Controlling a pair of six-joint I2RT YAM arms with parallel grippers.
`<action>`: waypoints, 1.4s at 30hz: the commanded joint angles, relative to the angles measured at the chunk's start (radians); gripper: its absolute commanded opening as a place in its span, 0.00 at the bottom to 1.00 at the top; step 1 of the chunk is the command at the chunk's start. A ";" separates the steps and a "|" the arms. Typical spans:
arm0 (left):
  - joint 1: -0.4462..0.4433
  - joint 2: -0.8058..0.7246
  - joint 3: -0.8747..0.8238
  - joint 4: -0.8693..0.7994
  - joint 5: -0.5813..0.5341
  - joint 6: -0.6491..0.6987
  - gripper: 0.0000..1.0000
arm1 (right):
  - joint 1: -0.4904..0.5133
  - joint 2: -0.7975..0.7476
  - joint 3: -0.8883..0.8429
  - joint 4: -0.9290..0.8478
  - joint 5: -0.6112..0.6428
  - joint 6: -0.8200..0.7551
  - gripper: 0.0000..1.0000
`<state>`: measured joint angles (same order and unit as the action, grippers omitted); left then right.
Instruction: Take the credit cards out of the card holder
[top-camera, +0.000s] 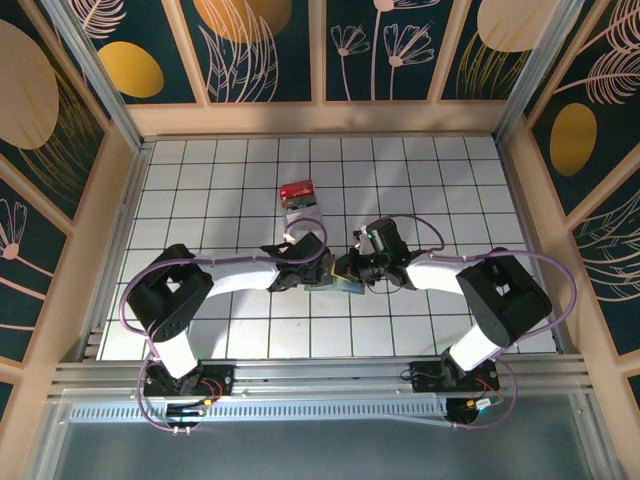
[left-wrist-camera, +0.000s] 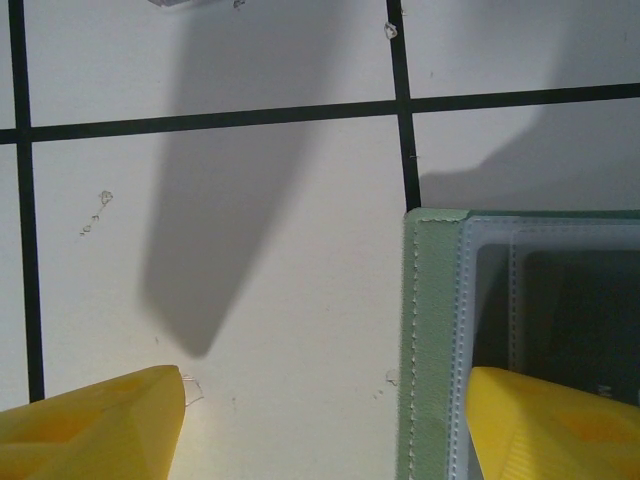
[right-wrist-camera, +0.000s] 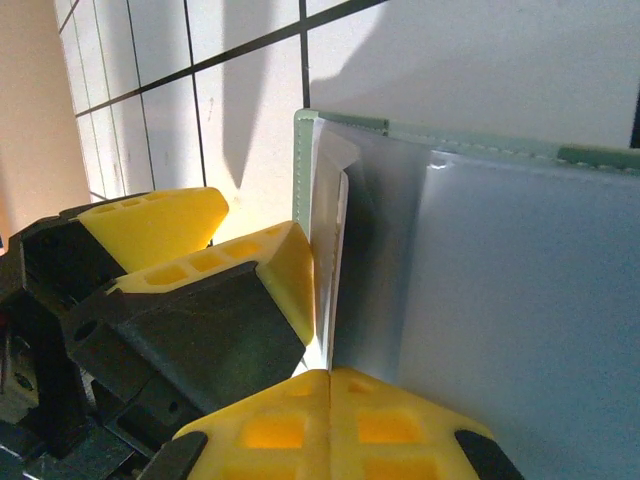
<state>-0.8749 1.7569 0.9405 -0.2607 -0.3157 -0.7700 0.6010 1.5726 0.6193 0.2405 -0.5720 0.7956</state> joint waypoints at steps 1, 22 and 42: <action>0.008 0.036 -0.009 -0.055 -0.008 0.012 0.74 | -0.017 -0.041 -0.018 0.016 -0.009 -0.001 0.05; 0.009 0.047 -0.013 -0.041 0.006 0.010 0.74 | -0.025 -0.027 -0.024 0.077 -0.041 0.019 0.16; 0.008 0.043 -0.029 -0.033 0.009 -0.011 0.73 | -0.033 -0.044 0.022 -0.062 0.064 -0.041 0.04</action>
<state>-0.8749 1.7679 0.9424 -0.2352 -0.3180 -0.7715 0.5816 1.5696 0.6182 0.2359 -0.5625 0.7860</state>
